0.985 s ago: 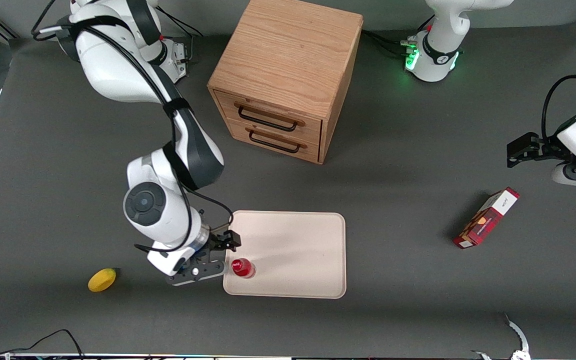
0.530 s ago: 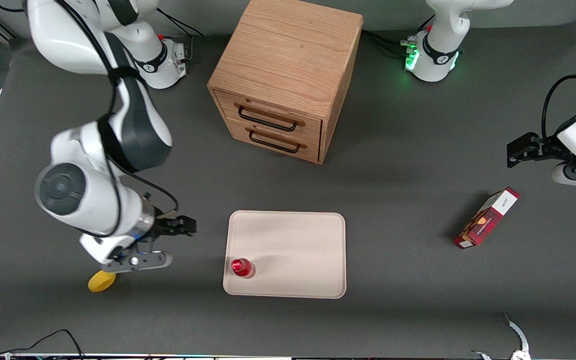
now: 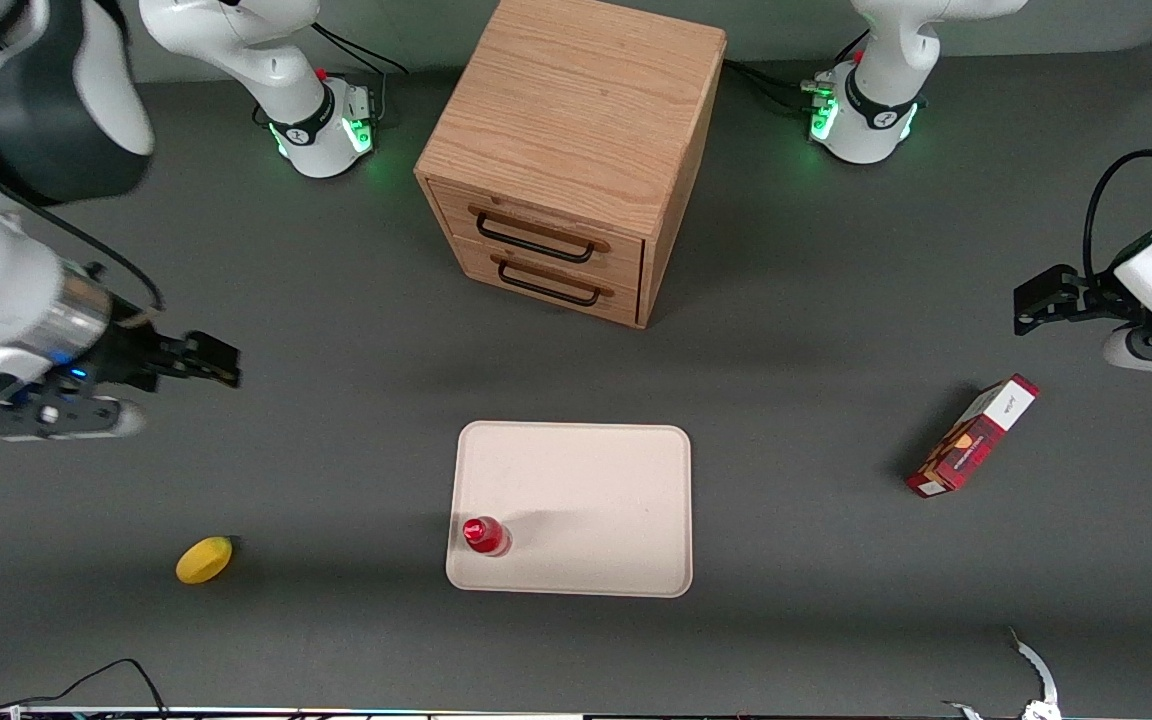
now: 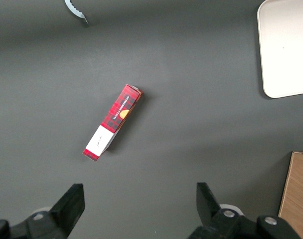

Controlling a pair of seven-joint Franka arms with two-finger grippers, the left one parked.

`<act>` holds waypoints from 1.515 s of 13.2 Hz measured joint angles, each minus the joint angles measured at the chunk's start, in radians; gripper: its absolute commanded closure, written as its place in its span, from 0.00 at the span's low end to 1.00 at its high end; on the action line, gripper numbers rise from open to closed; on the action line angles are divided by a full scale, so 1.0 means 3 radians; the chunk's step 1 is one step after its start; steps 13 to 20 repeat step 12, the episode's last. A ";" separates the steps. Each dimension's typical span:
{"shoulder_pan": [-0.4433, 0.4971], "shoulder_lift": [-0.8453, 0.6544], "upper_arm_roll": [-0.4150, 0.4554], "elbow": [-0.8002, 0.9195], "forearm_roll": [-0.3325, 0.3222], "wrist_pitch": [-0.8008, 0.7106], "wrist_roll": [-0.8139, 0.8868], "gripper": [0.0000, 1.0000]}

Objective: Place coke bottle on tray

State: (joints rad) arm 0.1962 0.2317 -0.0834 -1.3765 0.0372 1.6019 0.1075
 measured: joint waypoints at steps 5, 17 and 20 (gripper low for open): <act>-0.0277 -0.0160 0.0007 -0.0163 -0.0002 -0.0009 -0.0214 0.00; -0.0265 -0.0157 0.0068 -0.0118 -0.0183 -0.0010 -0.0213 0.00; -0.0265 -0.0157 0.0068 -0.0118 -0.0183 -0.0010 -0.0213 0.00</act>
